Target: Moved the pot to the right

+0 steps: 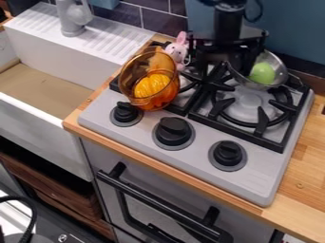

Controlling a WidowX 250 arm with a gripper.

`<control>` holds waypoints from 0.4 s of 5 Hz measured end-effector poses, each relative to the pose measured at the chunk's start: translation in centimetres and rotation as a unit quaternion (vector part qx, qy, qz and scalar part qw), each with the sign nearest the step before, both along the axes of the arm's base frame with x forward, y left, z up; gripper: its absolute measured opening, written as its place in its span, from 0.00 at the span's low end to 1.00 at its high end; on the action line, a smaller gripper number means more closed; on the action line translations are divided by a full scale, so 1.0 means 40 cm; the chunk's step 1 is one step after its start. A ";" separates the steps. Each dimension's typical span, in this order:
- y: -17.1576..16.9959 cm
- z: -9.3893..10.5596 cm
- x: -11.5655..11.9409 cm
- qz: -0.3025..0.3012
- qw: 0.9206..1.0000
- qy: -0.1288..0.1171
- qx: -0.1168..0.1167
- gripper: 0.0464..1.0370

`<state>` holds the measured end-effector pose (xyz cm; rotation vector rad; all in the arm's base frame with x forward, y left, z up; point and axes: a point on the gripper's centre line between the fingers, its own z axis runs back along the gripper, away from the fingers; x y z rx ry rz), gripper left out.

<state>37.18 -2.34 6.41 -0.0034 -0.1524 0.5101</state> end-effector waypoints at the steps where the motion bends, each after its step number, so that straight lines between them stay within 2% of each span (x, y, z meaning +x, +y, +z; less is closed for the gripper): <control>1: -0.002 -0.002 0.003 -0.009 1.000 -0.006 -0.001 0.64; 2: -0.007 -0.004 0.007 -0.018 1.000 -0.012 -0.006 0.35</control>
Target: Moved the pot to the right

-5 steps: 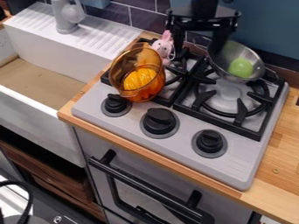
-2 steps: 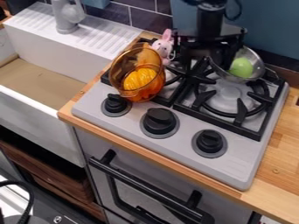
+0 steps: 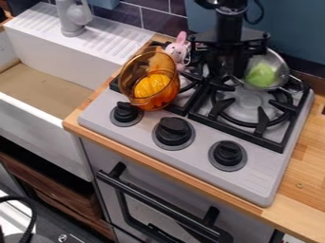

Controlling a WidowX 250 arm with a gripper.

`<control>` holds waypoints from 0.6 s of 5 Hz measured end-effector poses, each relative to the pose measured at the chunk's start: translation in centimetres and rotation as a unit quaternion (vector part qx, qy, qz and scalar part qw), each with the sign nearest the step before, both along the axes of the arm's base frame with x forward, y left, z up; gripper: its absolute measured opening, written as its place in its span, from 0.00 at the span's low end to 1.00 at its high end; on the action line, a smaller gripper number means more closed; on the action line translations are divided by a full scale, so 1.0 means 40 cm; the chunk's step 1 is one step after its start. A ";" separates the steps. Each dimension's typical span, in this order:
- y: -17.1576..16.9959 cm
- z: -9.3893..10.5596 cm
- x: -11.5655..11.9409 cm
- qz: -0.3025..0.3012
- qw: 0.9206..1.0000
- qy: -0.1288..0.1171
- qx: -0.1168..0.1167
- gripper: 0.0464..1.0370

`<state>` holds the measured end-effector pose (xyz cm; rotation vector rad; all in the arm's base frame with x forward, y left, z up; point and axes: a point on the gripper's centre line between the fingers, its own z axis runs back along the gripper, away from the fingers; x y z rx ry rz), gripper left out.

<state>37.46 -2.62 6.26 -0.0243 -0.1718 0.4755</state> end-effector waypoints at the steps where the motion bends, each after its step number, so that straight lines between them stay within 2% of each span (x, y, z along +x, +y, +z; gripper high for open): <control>1: 0.001 -0.013 -0.009 -0.016 1.000 0.002 -0.020 0.14; 2: 0.006 -0.014 -0.012 -0.020 0.999 0.005 -0.035 0.03; 3: 0.014 0.008 -0.014 -0.032 0.998 0.002 -0.045 0.01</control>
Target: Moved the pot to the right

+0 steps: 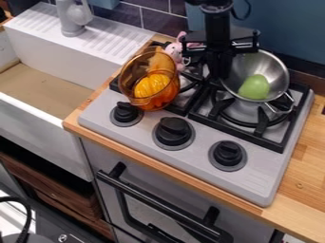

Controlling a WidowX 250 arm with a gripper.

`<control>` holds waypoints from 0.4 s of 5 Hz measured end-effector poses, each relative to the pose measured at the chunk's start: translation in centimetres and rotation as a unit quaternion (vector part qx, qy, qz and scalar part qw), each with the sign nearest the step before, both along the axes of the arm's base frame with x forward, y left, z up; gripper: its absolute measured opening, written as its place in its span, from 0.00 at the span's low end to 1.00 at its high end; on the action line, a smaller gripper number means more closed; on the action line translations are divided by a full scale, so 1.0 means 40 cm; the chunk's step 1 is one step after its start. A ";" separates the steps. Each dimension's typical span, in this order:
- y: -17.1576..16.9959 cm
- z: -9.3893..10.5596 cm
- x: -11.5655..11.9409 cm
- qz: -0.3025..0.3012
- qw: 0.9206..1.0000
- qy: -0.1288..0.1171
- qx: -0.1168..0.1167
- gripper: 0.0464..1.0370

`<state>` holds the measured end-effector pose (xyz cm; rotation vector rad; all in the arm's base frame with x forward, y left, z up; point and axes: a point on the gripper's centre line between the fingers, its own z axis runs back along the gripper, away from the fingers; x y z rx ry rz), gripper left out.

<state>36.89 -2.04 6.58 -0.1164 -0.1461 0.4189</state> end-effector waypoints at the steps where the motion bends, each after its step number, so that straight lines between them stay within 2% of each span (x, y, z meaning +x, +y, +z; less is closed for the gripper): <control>1: 0.010 -0.003 -0.008 -0.005 1.000 0.010 -0.005 0.01; 2: 0.012 0.004 -0.018 -0.017 0.999 0.027 -0.019 0.01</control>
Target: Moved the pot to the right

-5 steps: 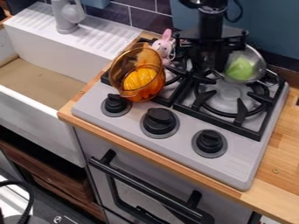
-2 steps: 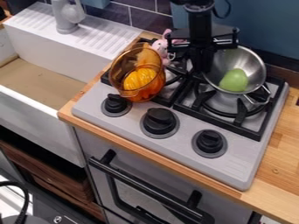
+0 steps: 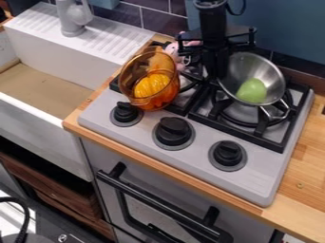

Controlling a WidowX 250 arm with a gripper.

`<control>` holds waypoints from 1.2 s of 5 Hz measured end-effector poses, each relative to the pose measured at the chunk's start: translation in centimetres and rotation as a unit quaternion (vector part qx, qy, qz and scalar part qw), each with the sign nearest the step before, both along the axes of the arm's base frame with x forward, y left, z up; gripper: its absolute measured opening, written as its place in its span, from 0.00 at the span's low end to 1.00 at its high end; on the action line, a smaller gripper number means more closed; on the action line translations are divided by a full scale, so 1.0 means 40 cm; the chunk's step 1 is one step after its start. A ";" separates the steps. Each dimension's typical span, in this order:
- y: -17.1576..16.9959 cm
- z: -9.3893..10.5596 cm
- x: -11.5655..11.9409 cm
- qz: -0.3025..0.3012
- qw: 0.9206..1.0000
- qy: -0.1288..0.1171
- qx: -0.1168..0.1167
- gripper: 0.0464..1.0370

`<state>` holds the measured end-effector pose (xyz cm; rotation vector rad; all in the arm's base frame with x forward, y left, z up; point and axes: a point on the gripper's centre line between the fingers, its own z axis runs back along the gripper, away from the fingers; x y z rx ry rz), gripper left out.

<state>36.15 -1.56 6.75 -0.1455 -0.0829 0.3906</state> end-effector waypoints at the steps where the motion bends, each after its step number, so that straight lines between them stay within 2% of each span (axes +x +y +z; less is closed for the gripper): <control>1: -0.001 0.001 -0.002 -0.007 1.000 0.001 0.000 0.01; 2: 0.000 0.017 -0.015 -0.016 1.000 0.003 -0.005 0.01; 5: -0.007 0.005 -0.071 -0.045 0.999 0.010 -0.002 0.01; 6: -0.011 0.014 -0.088 -0.053 0.999 0.003 -0.002 0.01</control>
